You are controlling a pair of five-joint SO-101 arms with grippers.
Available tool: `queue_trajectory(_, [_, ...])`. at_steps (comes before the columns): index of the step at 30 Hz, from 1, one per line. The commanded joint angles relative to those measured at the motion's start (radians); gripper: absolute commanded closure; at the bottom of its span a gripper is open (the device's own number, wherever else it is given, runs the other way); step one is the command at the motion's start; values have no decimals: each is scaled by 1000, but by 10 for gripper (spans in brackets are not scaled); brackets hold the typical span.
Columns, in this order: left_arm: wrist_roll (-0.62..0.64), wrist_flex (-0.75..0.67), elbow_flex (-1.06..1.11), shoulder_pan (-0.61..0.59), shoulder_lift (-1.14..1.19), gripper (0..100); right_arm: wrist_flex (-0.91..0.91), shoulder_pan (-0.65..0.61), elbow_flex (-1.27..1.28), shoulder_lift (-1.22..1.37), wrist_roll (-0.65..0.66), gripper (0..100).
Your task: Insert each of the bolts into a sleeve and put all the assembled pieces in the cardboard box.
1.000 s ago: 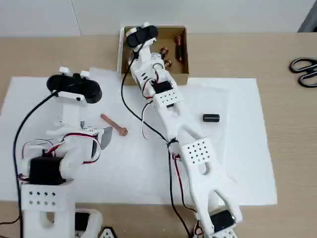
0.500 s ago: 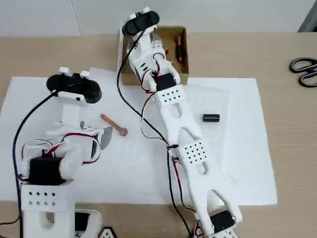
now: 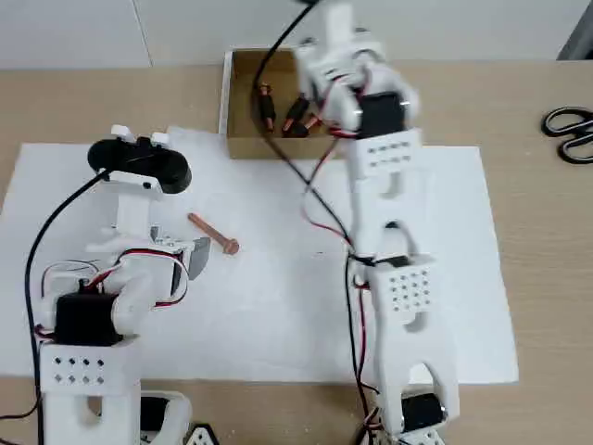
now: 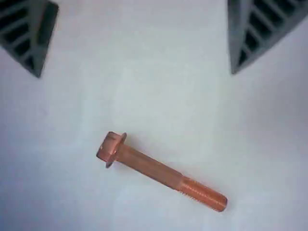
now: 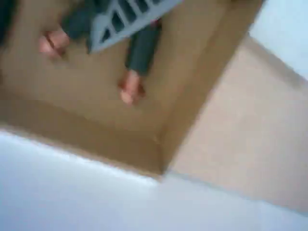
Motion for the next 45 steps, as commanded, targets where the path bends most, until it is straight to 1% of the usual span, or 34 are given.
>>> queue_trajectory(1, [0,0,-15,-6,-8,761,214,39,-49,-136,11,742])
queue_trajectory(3, [2,0,-15,-6,-8,761,278,58,-48,-159,11,743])
queue_trajectory(6, [2,0,-15,-6,-8,762,282,90,-46,-186,11,757])
queue_trajectory(12, [2,3,-15,-8,-8,762,294,88,-44,-197,11,928])
queue_trajectory(17, [2,5,-15,-8,-8,762,302,93,-43,-199,11,907])
queue_trajectory(20, [2,2,-15,-40,-8,762,306,93,-21,-200,12,895])
queue_trajectory(23, [-2,2,-15,-84,-8,761,306,93,118,-263,12,881])
queue_trajectory(26, [-3,2,-15,-114,-8,761,300,88,361,-410,9,868])
queue_trajectory(31, [0,5,-13,-117,-8,761,286,93,821,-674,6,850])
queue_trajectory(34, [2,3,-13,-117,-8,761,272,94,991,-800,6,841])
queue_trajectory(37, [3,2,-12,-117,-8,761,257,108,1140,-840,6,841])
queue_trajectory(41, [3,2,-12,-117,-8,762,130,153,1283,-796,15,841])
queue_trajectory(42, [3,2,-8,-117,-8,762,134,162,1286,-777,40,841])
queue_trajectory(43, [3,2,-7,-117,-8,763,142,165,1286,-754,95,841])
queue_trajectory(45, [3,5,-5,-117,-8,763,159,156,1286,-704,259,842])
